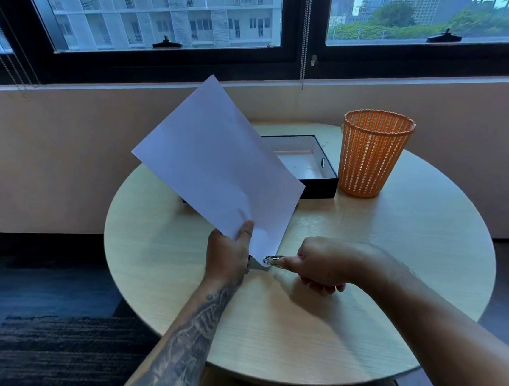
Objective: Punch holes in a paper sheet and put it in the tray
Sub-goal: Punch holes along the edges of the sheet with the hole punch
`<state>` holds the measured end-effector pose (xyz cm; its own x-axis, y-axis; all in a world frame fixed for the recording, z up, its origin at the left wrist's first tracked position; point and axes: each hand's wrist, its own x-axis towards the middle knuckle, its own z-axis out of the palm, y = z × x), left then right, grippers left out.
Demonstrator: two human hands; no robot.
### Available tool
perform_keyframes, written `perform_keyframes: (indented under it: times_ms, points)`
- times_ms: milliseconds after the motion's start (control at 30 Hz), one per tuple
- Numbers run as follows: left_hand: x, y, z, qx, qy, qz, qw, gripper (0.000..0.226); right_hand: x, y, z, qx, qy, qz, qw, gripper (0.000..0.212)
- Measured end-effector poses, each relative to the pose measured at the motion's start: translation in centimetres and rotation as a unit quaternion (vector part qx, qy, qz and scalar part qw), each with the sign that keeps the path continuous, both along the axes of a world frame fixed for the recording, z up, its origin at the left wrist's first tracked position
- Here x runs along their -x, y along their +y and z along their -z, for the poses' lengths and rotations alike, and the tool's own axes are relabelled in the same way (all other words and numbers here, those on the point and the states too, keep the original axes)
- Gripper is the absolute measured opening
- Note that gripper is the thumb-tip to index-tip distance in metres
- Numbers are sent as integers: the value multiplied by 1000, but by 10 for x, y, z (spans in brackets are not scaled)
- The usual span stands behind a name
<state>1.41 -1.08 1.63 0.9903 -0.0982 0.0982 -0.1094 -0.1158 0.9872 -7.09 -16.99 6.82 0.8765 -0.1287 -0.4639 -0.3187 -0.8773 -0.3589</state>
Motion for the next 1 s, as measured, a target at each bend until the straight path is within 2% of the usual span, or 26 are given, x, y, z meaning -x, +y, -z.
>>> perform_keyframes:
  times_ms: [300,533,733,1000]
  points:
    - [-1,0,3,-16,20,10,1000,33,0,0,0,-4,10,-1,1000,71]
    - [0,1,2,-15,13,19,1000,36,1,-2,-1,33,4,-14,999,85]
    - [1,1,1,9,16,7,1000,37,8,-16,-9,-85,20,38,996,67]
    - [1,2,-3,45,35,-6,998,26,27,-59,-20,-237,-128,90,959,55]
